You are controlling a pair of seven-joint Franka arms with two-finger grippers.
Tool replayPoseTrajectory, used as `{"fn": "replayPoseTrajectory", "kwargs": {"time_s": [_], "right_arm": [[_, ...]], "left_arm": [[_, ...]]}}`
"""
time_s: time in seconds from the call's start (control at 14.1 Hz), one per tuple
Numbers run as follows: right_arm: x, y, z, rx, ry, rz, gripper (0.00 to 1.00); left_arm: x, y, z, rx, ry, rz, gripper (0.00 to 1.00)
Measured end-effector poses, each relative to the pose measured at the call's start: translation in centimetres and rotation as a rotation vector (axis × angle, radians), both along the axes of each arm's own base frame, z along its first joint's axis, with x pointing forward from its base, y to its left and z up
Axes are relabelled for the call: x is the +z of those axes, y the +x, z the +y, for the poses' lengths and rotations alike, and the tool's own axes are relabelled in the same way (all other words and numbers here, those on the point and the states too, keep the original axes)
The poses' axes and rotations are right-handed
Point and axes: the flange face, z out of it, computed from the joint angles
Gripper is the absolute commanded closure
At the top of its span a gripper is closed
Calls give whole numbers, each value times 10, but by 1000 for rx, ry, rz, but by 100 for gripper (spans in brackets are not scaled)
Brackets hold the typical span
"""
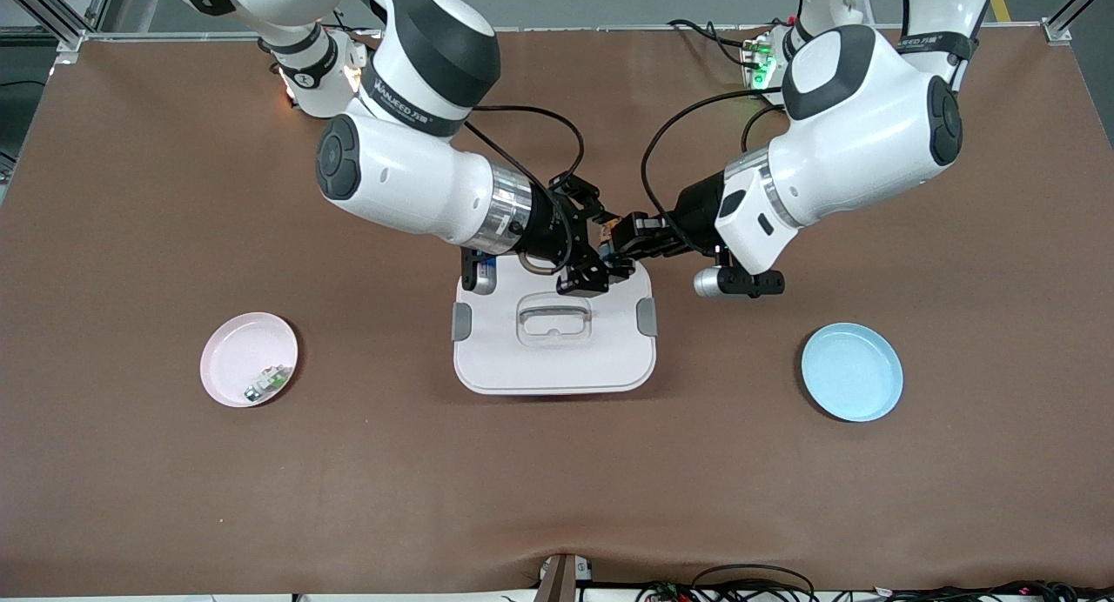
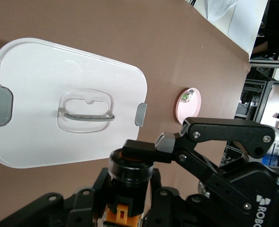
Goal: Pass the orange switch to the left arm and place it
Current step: 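Grasp the switch with the left gripper beside the right gripper, then open the right gripper and withdraw it while the left gripper pulls away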
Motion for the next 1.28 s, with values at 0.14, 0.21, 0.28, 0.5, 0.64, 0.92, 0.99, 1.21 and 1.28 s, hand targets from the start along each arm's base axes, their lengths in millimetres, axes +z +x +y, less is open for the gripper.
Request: {"fn": "replayPoseTrajectory", "kwargs": {"time_s": [0.14, 0.21, 0.28, 0.5, 0.64, 0.92, 0.99, 1.21, 1.28], "right_arm": [[0, 0, 0, 0, 0, 0, 43], [0, 0, 0, 0, 0, 0, 0], [0, 0, 0, 0, 0, 0, 0], [7, 2, -2, -16, 12, -19, 0], [10, 3, -2, -17, 15, -24, 0], [10, 3, -3, -19, 15, -24, 0], [10, 3, -2, -18, 15, -22, 0], [11, 0, -1, -6, 9, -22, 0], [10, 1, -2, 5, -6, -36, 0]], "left_arm": [[0, 0, 0, 0, 0, 0, 100], [0, 0, 0, 0, 0, 0, 100], [0, 0, 0, 1, 0, 1, 100], [-6, -1, 0, 28, 6, 38, 100], [-8, -1, 0, 31, 8, 45, 100], [-8, -2, 1, 30, 10, 53, 100], [-6, -3, 2, 19, 15, 63, 100], [5, -5, 18, 3, 31, 86, 100], [9, -8, 25, -12, 48, 100, 100]]}}
